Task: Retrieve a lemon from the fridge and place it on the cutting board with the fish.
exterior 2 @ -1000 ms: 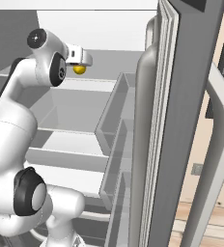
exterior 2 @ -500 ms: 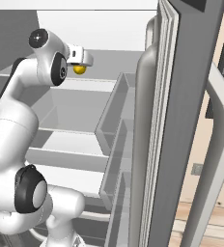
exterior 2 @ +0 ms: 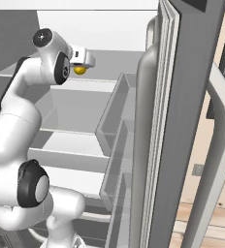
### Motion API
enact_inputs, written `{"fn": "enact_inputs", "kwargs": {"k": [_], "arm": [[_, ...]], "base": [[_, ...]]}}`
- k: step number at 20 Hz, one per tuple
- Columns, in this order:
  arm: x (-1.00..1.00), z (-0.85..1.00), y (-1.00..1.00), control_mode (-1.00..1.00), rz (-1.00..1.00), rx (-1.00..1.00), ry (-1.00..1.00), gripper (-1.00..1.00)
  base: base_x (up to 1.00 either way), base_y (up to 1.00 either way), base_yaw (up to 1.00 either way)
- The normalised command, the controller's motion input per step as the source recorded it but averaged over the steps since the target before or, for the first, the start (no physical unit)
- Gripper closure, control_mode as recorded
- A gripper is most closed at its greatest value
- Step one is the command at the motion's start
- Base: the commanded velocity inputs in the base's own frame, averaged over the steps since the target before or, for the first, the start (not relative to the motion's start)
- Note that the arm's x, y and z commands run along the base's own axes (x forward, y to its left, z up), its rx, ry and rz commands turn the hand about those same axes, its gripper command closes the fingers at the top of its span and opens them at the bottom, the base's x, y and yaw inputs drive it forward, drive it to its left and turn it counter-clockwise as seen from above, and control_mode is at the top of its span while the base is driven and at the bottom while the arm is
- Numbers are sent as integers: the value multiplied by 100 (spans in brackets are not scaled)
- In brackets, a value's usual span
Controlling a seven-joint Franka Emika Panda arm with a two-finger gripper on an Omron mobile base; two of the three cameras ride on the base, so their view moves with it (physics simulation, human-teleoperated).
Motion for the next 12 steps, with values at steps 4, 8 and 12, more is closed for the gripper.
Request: {"fn": "enact_inputs", "kwargs": {"k": [4, 8, 12], "arm": [[5, -4, -2, -100, 0, 0, 5, -100], [1, -4, -6, -100, 0, 0, 3, -100], [0, -11, -6, -100, 0, -1, 0, -100]], "base": [[0, 0, 0], [0, 0, 0], [0, 0, 0]]}}
